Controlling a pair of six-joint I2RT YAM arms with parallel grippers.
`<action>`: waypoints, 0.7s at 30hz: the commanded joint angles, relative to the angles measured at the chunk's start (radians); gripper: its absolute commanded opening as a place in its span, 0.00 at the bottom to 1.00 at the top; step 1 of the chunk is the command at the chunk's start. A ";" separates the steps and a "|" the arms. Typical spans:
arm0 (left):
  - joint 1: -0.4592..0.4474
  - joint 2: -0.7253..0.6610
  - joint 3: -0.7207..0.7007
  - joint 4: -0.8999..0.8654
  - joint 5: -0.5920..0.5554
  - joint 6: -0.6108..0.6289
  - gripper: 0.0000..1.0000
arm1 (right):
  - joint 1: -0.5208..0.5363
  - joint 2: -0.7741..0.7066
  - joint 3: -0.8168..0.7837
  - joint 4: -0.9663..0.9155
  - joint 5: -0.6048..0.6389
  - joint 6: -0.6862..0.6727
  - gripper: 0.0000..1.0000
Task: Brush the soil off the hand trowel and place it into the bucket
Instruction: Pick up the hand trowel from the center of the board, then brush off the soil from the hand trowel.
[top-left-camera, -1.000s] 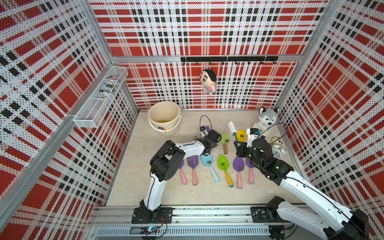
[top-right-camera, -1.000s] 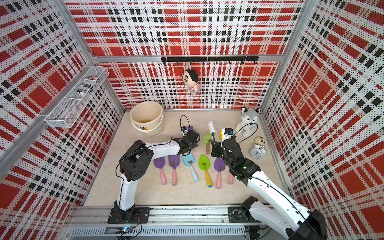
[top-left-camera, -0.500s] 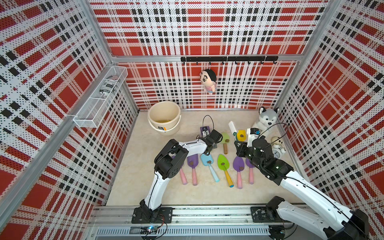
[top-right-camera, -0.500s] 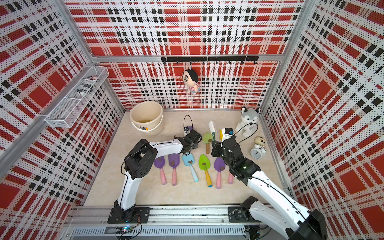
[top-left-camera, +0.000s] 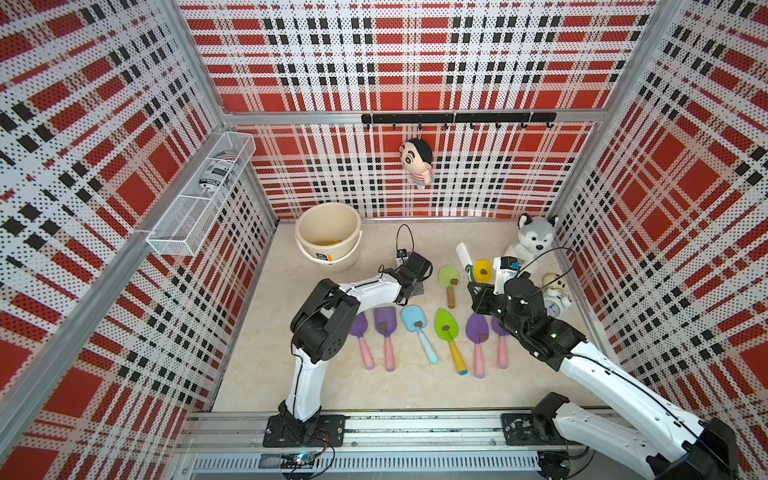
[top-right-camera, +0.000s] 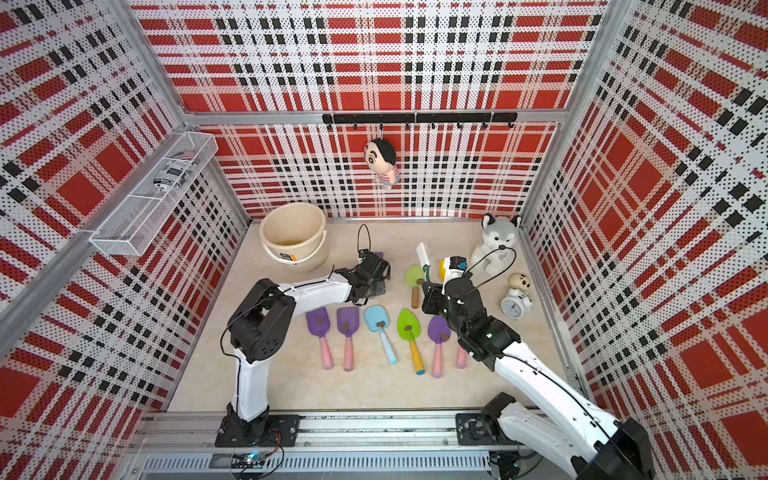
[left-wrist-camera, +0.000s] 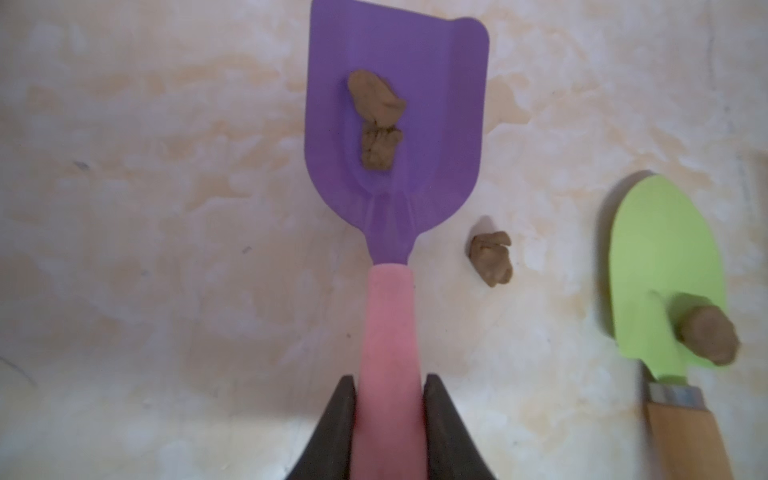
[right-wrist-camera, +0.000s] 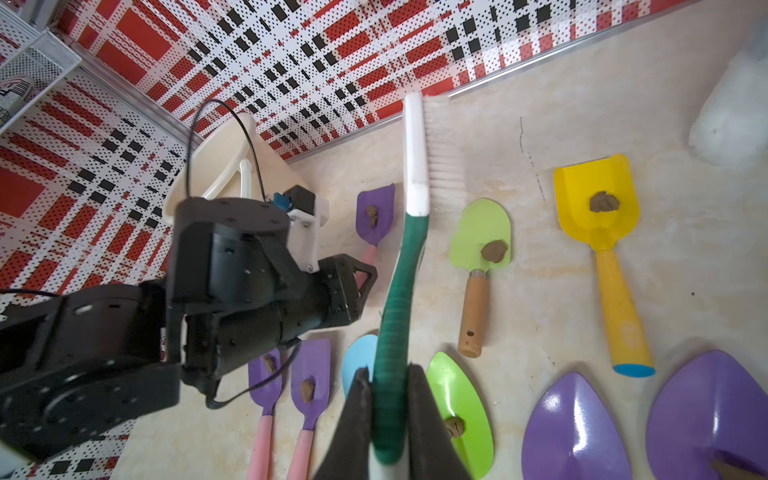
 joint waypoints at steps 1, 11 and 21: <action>0.033 -0.130 -0.023 -0.022 0.086 0.131 0.00 | -0.032 0.005 -0.018 0.071 -0.069 0.018 0.00; 0.147 -0.408 -0.167 -0.094 0.331 0.412 0.00 | -0.081 0.031 -0.075 0.307 -0.515 -0.011 0.00; 0.107 -0.498 -0.234 -0.159 0.297 0.523 0.00 | -0.040 0.193 -0.052 0.491 -0.763 0.044 0.00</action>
